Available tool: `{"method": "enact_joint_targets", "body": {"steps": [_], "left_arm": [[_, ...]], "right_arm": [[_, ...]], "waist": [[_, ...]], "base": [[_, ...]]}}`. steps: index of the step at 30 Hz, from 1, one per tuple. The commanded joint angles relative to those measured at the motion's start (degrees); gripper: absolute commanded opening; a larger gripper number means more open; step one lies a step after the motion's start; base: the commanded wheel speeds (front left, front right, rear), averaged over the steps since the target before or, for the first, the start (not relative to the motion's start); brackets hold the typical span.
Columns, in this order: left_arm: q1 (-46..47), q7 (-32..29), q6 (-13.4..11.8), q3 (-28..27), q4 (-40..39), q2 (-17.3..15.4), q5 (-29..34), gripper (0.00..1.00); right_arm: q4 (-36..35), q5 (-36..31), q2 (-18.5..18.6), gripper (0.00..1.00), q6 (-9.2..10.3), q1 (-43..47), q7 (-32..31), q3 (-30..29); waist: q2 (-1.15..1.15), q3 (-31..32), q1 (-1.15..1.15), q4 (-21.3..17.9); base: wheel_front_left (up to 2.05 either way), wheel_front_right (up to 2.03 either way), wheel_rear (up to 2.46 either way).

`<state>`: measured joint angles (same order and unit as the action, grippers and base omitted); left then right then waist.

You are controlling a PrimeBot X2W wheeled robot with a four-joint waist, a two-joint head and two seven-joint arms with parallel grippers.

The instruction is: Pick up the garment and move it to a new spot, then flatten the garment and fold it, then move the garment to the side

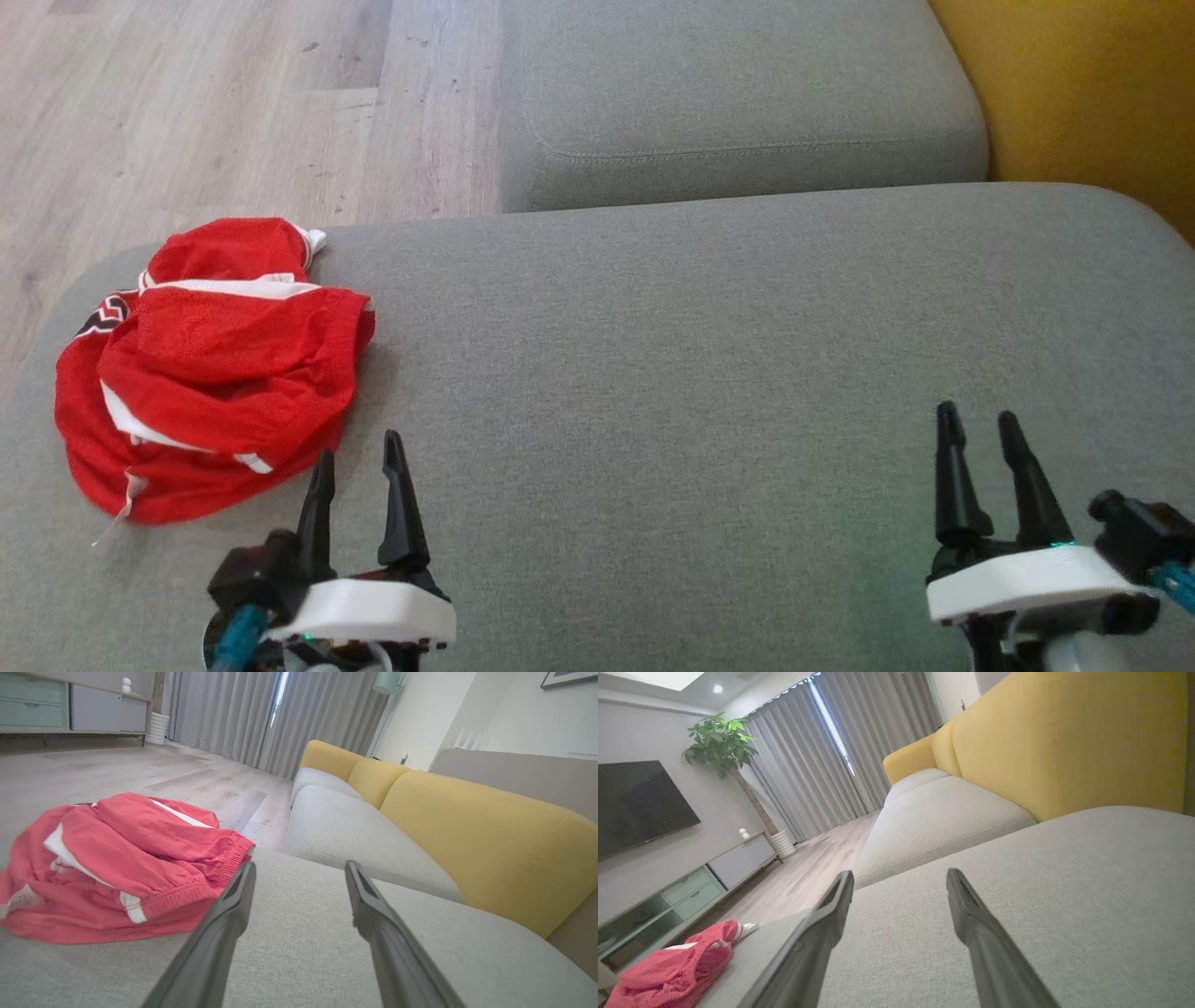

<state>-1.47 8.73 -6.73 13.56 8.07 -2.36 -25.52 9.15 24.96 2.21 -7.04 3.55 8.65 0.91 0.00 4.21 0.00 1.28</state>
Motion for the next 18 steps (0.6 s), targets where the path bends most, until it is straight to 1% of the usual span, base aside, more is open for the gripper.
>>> {"method": "enact_joint_targets", "body": {"steps": [1,11,13,14,18], "left_arm": [[1.9,0.9,-0.6,-0.7,-2.4,-0.4,1.9,1.00],[1.3,2.6,-3.1,0.8,-2.5,-0.6,8.9,1.00],[1.3,2.7,-3.2,0.9,-2.6,-0.6,9.2,1.00],[1.3,3.1,-2.9,1.0,-2.8,-0.6,10.0,1.00],[1.0,3.7,-3.1,0.9,-3.1,-0.6,12.0,1.00]], "right_arm": [[-2.2,-2.1,0.5,1.00,-0.34,-1.3,0.9,1.4],[-2.0,-10.6,0.6,1.00,-0.37,-1.0,2.6,2.7],[-2.0,-11.4,0.6,1.00,-0.38,-1.0,2.8,2.6],[-2.2,-13.0,0.6,1.00,-0.38,-0.9,3.1,2.4],[-2.5,-15.8,0.6,1.00,-0.40,-0.7,3.8,2.2]], "waist": [[0.00,0.0,0.00,0.1],[0.00,0.2,0.00,0.5],[0.00,0.2,0.00,0.5],[0.00,0.2,0.00,0.5],[0.00,0.3,0.00,0.5]], "base": [[0.00,0.00,0.00],[0.00,0.00,0.00],[0.00,0.00,0.00],[0.00,0.00,0.00],[0.00,0.00,0.00]]}}
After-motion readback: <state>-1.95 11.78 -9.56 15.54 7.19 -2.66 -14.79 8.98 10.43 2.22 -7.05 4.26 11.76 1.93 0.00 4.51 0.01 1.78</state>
